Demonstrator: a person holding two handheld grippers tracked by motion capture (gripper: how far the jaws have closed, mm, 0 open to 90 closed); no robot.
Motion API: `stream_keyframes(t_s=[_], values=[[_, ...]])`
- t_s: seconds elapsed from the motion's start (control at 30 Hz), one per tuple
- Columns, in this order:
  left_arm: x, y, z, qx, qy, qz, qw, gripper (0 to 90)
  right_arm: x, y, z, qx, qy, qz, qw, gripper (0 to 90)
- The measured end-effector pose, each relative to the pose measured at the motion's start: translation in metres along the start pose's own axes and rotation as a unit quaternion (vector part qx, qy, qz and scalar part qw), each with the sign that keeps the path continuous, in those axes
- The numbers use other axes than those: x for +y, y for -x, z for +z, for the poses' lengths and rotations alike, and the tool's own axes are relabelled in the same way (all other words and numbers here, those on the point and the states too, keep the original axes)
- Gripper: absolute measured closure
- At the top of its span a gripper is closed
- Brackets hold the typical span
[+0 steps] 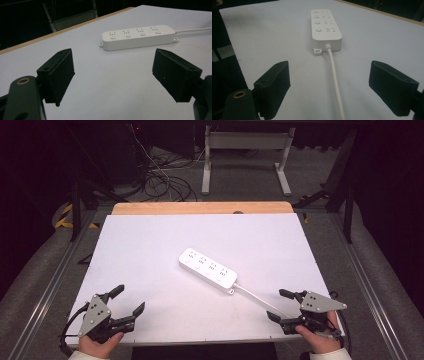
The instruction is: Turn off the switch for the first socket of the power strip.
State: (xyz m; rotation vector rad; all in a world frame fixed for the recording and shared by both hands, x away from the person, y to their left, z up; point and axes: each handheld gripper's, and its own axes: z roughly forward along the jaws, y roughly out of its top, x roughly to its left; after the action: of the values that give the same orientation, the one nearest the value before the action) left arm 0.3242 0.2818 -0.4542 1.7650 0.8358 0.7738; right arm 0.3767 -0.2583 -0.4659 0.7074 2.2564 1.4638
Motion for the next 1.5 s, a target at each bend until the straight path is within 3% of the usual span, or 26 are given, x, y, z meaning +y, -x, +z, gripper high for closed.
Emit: stream_keyframes(t_s=[0.43,0.67,1.0,1.5], values=[[0.001,0.0,-0.002,0.004,0.003,-0.001,1.0,18.2,0.002,-0.001,-0.001,-0.002,-0.006,-0.004,1.0,18.7],[0.001,0.0,-0.002,0.005,0.005,0.0,1.0,18.1,0.006,-0.003,0.0,0.007,-0.016,0.002,0.9998,20.6],[0.002,0.001,-0.002,-0.001,0.005,-0.006,1.0,18.1,0.024,-0.004,-0.002,0.005,-0.014,-0.012,0.9998,21.5],[0.002,0.001,-0.003,0.001,0.003,-0.003,1.0,18.1,0.054,-0.003,0.015,0.011,-0.025,-0.019,0.9994,22.7]])
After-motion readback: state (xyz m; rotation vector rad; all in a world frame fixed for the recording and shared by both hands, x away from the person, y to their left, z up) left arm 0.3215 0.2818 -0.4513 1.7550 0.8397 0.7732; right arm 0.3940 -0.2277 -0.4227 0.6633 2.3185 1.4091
